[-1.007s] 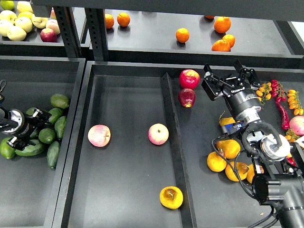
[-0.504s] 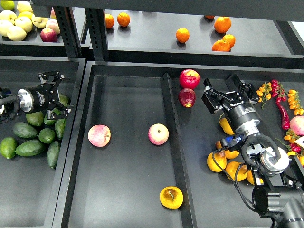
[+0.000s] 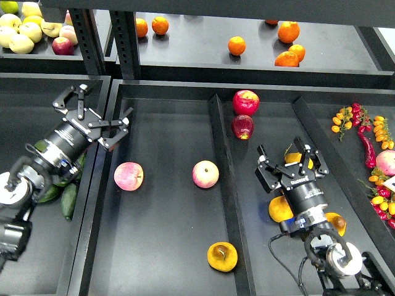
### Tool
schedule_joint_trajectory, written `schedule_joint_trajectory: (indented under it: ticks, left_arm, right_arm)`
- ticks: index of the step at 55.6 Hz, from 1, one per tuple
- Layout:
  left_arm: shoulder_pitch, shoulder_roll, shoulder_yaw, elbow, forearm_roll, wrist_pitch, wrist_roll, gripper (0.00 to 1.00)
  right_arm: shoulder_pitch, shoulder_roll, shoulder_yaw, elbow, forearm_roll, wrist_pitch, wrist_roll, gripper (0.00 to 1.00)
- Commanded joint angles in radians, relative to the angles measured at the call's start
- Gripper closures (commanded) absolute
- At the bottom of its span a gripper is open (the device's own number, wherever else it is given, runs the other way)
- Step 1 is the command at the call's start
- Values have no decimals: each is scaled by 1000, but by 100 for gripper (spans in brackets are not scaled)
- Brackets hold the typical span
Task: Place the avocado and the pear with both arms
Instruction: 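Move the right gripper down to the yellow-orange pear in the middle bin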
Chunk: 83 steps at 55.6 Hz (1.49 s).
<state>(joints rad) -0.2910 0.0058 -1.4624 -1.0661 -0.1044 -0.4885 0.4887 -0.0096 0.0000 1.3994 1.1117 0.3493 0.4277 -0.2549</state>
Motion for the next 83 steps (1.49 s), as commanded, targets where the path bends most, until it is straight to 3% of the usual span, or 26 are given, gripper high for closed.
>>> schedule_joint_trajectory:
  ticks: [1, 13, 30, 34, 39, 40, 45, 66, 83]
  left_arm:
    - [108, -6, -3, -97, 0, 0, 0, 1]
    - [294, -6, 19, -233, 5, 0, 0, 1]
    - [408, -6, 28, -282, 5, 0, 0, 1]
    - [414, -6, 27, -285, 5, 0, 0, 1]
    - [414, -6, 25, -284, 8, 0, 0, 1]
    - [414, -6, 25, -284, 8, 0, 0, 1]
    - [414, -6, 22, -288, 8, 0, 0, 1]
    - [415, -6, 27, -287, 9, 0, 0, 1]
    - [415, -6, 43, -288, 9, 0, 0, 1]
  right_arm:
    - [-30, 0, -6, -18, -1, 29, -3, 0]
    - [-75, 0, -26, -70, -3, 32, -4, 0]
    - [-63, 0, -117, -64, -1, 40, -17, 0]
    - [-43, 0, -147, -47, -3, 39, -67, 0]
    - [-20, -81, -212, -41, -1, 39, -147, 0]
    - [0, -147, -261, -27, -1, 36, -189, 0]
    - [43, -248, -353, -13, -1, 26, -234, 0]
    - [189, -508, -595, -18, -70, 42, -234, 0]
    - [198, -480, -660, -90, -277, 54, -234, 0]
